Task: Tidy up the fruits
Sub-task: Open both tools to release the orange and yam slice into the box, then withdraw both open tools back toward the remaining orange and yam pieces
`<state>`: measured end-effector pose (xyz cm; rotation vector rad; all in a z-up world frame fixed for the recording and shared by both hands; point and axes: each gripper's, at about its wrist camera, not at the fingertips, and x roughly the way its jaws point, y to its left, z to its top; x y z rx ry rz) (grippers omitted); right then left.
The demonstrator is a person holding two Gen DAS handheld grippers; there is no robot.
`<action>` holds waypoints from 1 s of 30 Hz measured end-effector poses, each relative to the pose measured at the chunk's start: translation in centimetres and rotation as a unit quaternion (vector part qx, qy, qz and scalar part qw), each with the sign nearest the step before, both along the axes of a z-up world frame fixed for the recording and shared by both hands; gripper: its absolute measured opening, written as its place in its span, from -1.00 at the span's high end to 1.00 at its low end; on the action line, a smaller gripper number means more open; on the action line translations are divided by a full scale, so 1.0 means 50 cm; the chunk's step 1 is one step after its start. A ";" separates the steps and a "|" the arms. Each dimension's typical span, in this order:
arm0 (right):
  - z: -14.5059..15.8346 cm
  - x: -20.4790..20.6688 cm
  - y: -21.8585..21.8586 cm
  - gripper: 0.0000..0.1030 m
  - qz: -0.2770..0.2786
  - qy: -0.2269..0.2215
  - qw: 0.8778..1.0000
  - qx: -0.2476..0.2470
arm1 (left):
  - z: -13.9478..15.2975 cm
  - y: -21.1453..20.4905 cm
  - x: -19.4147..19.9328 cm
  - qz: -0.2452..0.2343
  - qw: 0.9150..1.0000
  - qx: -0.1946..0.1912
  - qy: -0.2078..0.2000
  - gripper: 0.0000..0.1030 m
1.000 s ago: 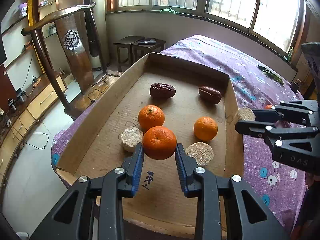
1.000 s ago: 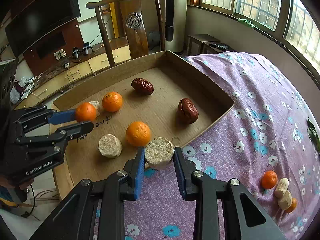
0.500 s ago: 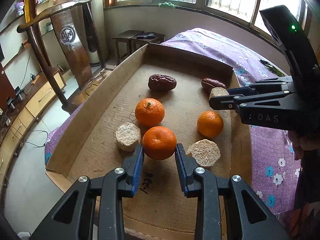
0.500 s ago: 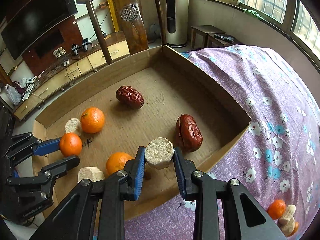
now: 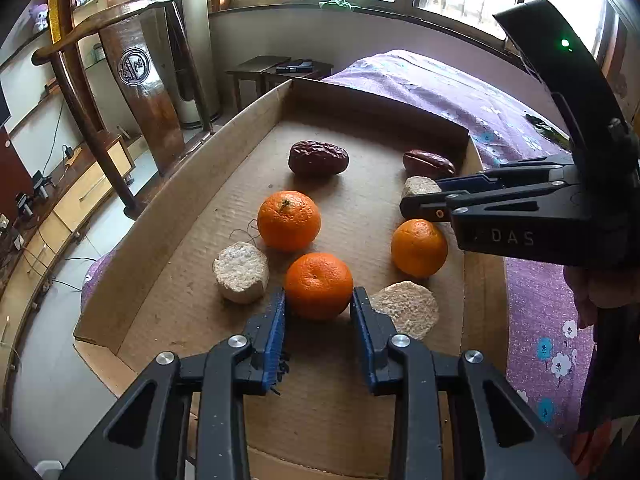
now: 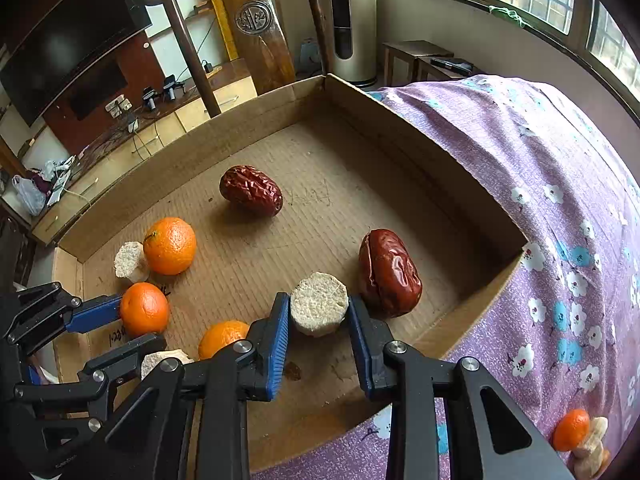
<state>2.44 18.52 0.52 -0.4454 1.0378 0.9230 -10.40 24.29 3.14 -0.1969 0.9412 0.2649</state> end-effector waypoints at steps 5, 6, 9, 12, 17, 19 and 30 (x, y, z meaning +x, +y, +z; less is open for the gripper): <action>0.017 -0.021 -0.019 0.06 -0.010 -0.013 1.000 0.004 | -0.001 0.005 -0.004 0.015 1.000 0.000 0.000 0.13; 0.021 -0.026 -0.025 0.06 -0.011 -0.016 1.000 0.006 | 0.001 0.005 -0.006 0.017 1.000 0.002 -0.002 0.04; 0.037 -0.041 -0.045 -0.03 -0.018 -0.025 0.999 0.019 | 0.006 0.006 -0.009 0.024 1.000 0.002 -0.005 -0.06; 0.058 -0.068 -0.068 -0.30 -0.018 -0.040 0.999 0.029 | 0.014 0.001 -0.015 0.031 0.999 0.018 -0.014 -0.30; 0.081 -0.100 -0.120 -0.40 -0.031 -0.055 0.997 0.039 | 0.032 -0.012 -0.024 0.044 0.998 0.035 -0.032 -0.53; 0.085 -0.107 -0.145 -0.46 -0.043 -0.057 0.997 0.042 | 0.038 -0.020 -0.027 0.043 0.998 0.038 -0.038 -0.57; 0.075 -0.133 -0.271 -0.63 -0.116 -0.062 0.991 0.034 | 0.050 -0.102 -0.010 0.012 0.998 0.032 -0.049 -0.68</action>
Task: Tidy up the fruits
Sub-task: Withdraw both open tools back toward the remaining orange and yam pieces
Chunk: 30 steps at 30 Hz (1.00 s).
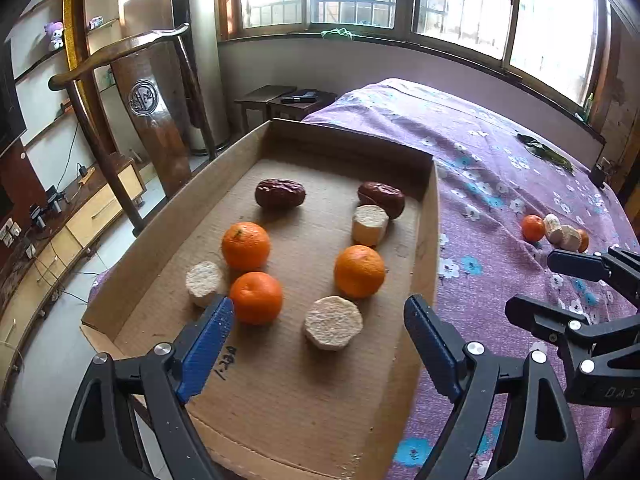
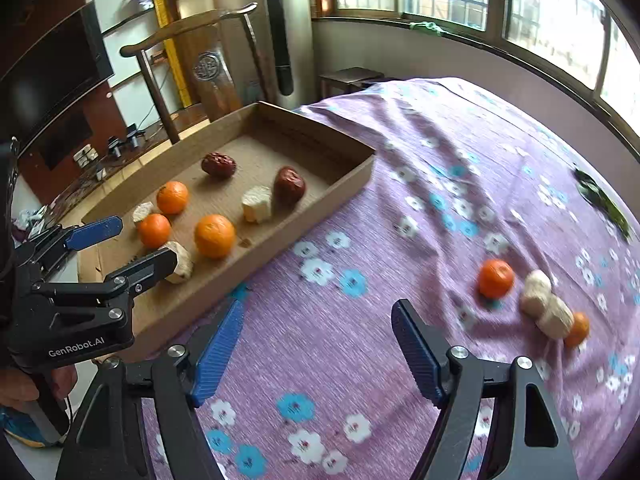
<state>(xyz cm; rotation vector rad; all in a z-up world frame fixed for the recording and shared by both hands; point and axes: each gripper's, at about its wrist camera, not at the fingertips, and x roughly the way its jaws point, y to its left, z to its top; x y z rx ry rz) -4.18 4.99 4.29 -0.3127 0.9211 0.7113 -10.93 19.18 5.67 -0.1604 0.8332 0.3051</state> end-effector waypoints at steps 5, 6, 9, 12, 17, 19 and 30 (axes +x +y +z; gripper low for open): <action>0.003 -0.005 -0.057 -0.70 -0.035 -0.003 0.999 0.002 | 0.000 -0.050 0.017 -0.022 1.000 -0.006 -0.001 -0.68; 0.004 -0.007 -0.072 -0.73 -0.044 -0.004 0.999 0.003 | 0.001 -0.060 0.021 -0.026 1.000 -0.005 -0.002 -0.68; 0.002 -0.009 -0.110 -0.82 -0.066 -0.005 0.998 0.002 | 0.003 -0.088 0.034 -0.040 0.999 -0.009 -0.002 -0.68; -0.002 -0.012 -0.151 -0.83 -0.088 -0.003 0.996 -0.001 | 0.004 -0.115 0.045 -0.053 0.998 -0.014 -0.004 -0.68; -0.012 -0.015 -0.219 -0.84 -0.126 0.005 0.992 -0.001 | 0.005 -0.166 0.064 -0.079 0.997 -0.014 -0.003 -0.68; -0.016 -0.015 -0.247 -0.84 -0.145 0.007 0.989 0.001 | 0.006 -0.187 0.072 -0.088 0.996 -0.013 -0.003 -0.68; 0.009 0.007 -0.349 -0.84 -0.213 -0.007 0.977 0.029 | 0.029 -0.276 0.113 -0.132 0.991 -0.009 -0.015 -0.68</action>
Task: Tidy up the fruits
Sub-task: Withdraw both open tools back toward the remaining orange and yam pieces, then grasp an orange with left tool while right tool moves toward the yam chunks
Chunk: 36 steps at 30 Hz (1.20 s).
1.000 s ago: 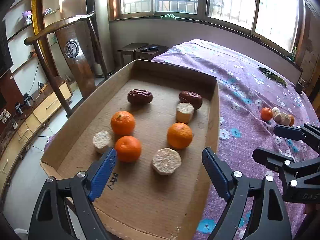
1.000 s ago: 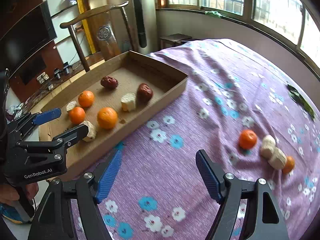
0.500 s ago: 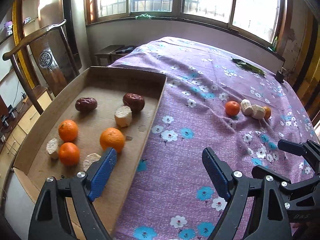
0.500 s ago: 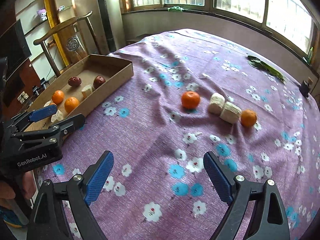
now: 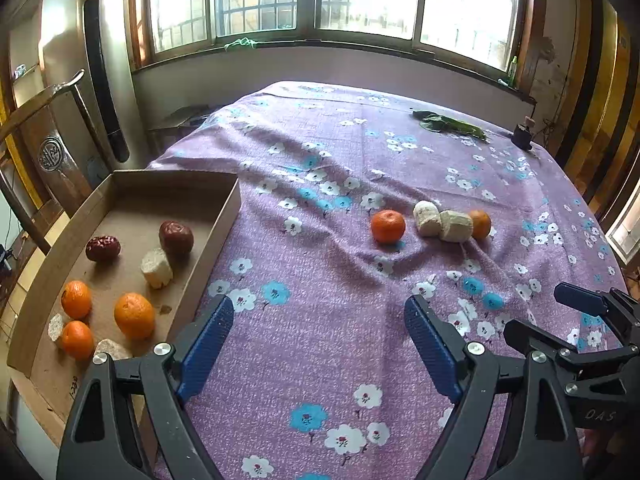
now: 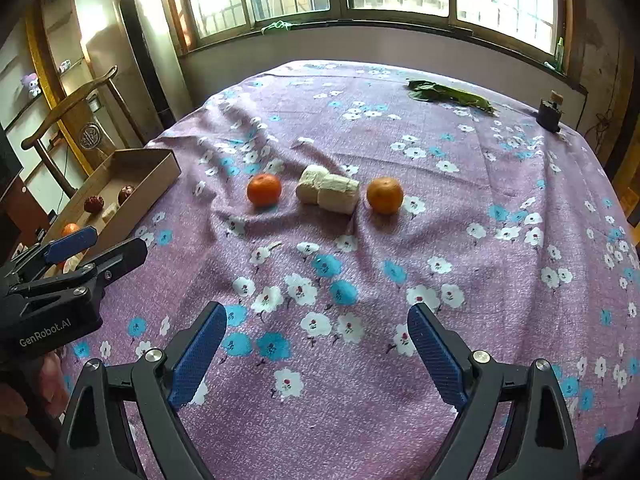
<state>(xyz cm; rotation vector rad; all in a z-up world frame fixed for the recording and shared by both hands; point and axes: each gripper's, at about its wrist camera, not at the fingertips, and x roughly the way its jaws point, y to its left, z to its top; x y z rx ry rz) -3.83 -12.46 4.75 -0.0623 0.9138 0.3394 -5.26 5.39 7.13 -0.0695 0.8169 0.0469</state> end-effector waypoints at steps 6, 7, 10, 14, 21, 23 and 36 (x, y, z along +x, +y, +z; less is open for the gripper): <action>0.065 0.023 -0.037 -0.90 -0.019 -0.041 0.999 0.025 | 0.031 -0.032 0.037 -0.013 1.000 -0.005 -0.018 -0.68; 0.075 0.027 -0.043 -0.92 -0.023 -0.048 0.998 0.029 | 0.037 -0.037 0.044 -0.016 1.000 -0.005 -0.022 -0.68; 0.105 0.040 -0.060 -0.97 -0.032 -0.068 0.996 0.046 | 0.050 -0.056 0.069 -0.025 0.999 -0.007 -0.032 -0.68; 0.135 0.062 -0.077 -0.98 -0.037 -0.086 0.993 0.073 | 0.060 -0.074 0.108 -0.028 0.999 -0.012 -0.039 -0.68; 0.135 0.106 -0.103 -0.99 -0.029 -0.080 0.982 0.171 | 0.058 -0.094 0.169 -0.021 0.998 -0.003 -0.061 -0.68; 0.117 0.115 -0.089 -0.99 -0.016 -0.067 0.985 0.157 | 0.047 -0.093 0.182 -0.016 0.998 0.003 -0.063 -0.68; 0.045 0.132 -0.067 -0.99 -0.022 -0.041 0.996 0.081 | -0.007 -0.030 0.214 -0.007 0.999 -0.021 -0.041 -0.68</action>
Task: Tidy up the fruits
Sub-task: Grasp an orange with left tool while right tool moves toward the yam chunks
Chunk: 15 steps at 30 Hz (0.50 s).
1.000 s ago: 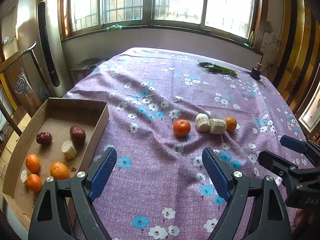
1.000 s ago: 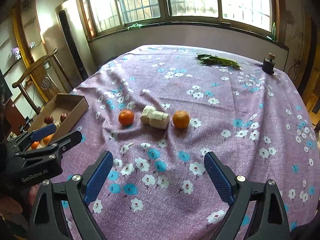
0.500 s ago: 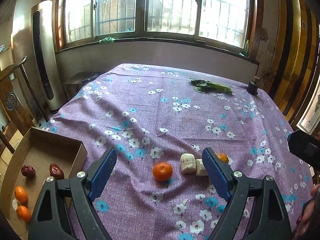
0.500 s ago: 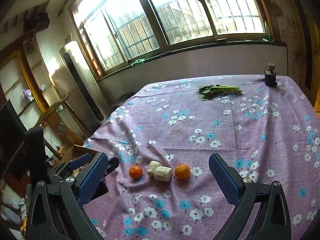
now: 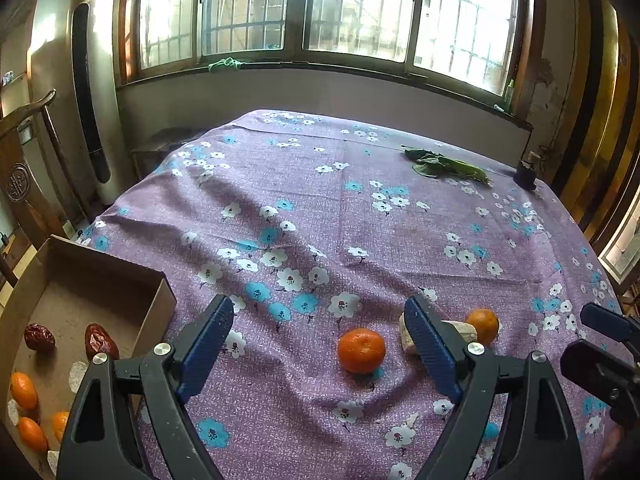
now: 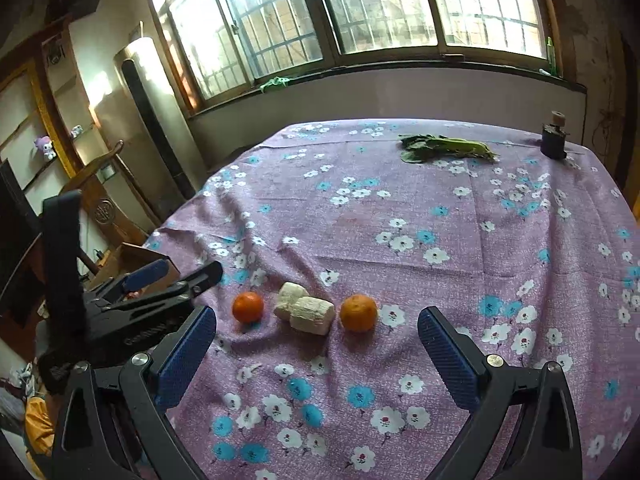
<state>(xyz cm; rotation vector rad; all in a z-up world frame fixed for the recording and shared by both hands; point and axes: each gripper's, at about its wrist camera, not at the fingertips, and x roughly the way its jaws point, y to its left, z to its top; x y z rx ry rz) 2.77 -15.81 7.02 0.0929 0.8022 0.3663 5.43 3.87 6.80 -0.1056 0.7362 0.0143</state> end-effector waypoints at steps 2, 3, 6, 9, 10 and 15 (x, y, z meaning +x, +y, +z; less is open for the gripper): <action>-0.022 0.008 0.001 -0.99 -0.005 0.020 1.000 -0.014 | -0.006 0.011 0.003 -0.004 1.000 -0.008 0.009 -0.68; -0.031 0.011 0.002 -0.99 -0.006 0.026 0.999 -0.024 | -0.009 0.016 0.006 -0.010 1.000 -0.016 0.015 -0.68; -0.043 0.014 0.006 -0.99 -0.005 0.035 0.999 -0.040 | -0.018 0.015 0.008 -0.043 0.998 -0.025 0.030 -0.68; -0.043 0.014 0.004 -0.99 -0.004 0.035 0.999 -0.037 | -0.031 0.003 0.012 -0.054 0.998 -0.012 0.041 -0.68; -0.043 0.013 0.004 -0.99 -0.005 0.035 0.999 -0.039 | -0.034 0.002 0.012 -0.060 0.997 -0.014 0.045 -0.68; -0.051 0.014 0.008 -0.99 -0.003 0.043 0.998 -0.045 | -0.046 -0.018 0.013 -0.089 0.994 -0.014 0.055 -0.68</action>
